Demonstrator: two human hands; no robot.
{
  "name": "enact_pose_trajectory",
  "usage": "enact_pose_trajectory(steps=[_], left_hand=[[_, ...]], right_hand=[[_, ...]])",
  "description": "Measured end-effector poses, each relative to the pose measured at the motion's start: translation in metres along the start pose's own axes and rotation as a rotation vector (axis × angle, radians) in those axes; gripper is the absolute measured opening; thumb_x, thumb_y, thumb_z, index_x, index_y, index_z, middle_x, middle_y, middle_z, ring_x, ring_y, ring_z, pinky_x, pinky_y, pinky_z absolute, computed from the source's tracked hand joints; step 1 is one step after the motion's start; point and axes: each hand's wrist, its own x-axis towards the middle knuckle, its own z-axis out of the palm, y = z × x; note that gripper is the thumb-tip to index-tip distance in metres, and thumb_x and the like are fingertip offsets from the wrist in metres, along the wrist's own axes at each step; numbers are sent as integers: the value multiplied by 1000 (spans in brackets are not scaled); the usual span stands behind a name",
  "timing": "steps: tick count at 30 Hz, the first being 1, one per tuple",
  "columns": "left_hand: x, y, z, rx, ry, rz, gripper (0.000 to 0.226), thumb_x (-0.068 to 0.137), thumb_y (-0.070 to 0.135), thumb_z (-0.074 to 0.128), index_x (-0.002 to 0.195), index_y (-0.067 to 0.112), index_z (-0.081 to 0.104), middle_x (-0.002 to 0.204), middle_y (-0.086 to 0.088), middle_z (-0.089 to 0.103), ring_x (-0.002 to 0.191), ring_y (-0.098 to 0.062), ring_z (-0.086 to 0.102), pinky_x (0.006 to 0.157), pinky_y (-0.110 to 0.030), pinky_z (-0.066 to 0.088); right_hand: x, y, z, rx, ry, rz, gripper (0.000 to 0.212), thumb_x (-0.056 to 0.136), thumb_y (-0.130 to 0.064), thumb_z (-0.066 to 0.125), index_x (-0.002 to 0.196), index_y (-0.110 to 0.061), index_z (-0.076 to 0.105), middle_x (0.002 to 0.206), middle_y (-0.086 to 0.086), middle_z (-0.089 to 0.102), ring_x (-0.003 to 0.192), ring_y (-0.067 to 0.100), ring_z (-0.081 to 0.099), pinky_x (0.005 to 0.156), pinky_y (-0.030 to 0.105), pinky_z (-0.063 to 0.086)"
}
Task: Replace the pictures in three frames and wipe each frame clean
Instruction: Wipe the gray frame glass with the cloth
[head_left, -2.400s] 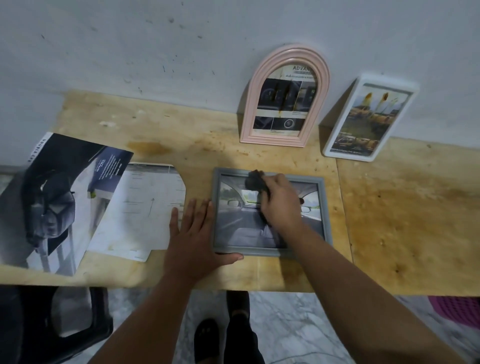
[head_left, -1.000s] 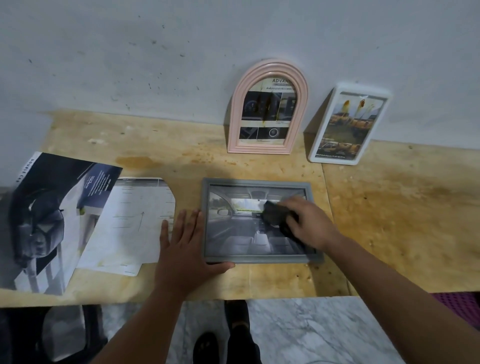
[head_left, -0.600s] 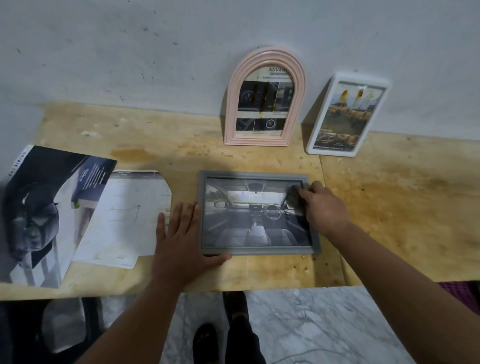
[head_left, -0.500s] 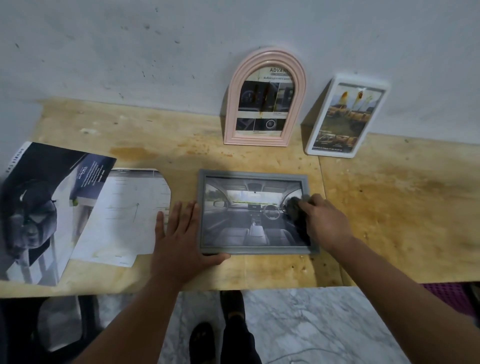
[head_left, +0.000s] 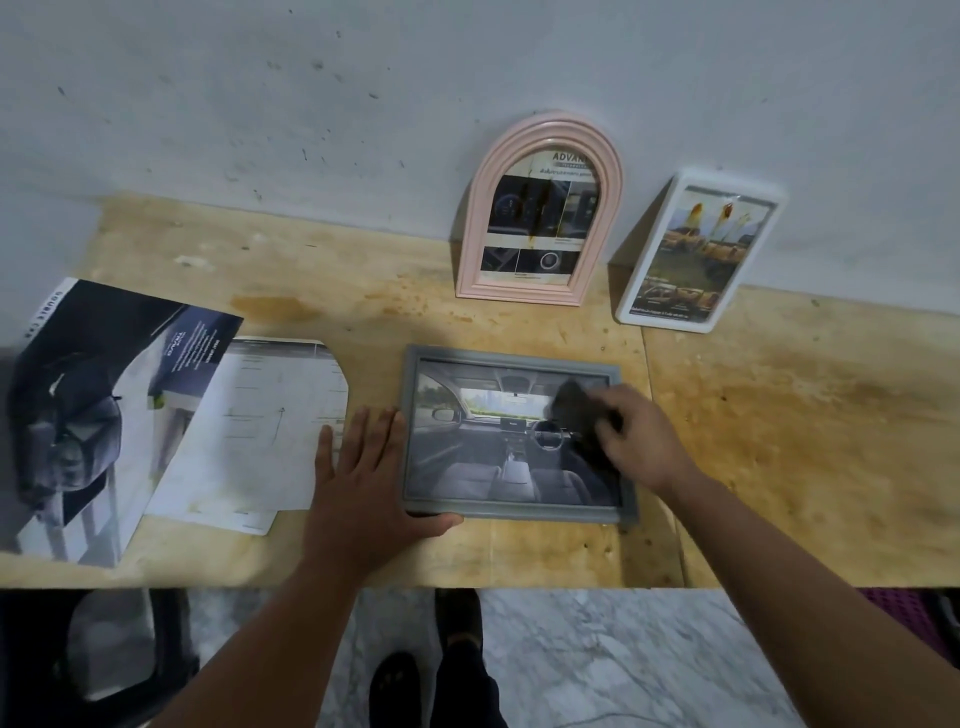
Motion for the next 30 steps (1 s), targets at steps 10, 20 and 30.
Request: enact_pose_trajectory(steps=[10,20,30], left_hand=[[0,-2,2,-7,-3,7,137,63,106,25,164,12,15,172,-5,14,160,-27,0,126,-62,6],[0,-2,0,-14,7,13,138,63,105,33,163,12,16,171,-6,17,160,-27,2,125,-62,7],[-1,-1,1,-18,44,25,140,60,104,41,160,7,27,167,-9,28,159,-31,12,123,-65,13]], right_hand=[[-12,-39,115,-64,177,-366,37,93,-23,61,128,-18,71,118,8,62,105,31,57,87,46,46],[0,-62,64,702,-49,23,19,100,-10,62,115,-11,75,100,7,72,80,13,70,71,31,55],[25,-59,27,1116,-34,493,26,103,-27,58,116,-10,73,106,15,77,88,28,72,68,32,59]])
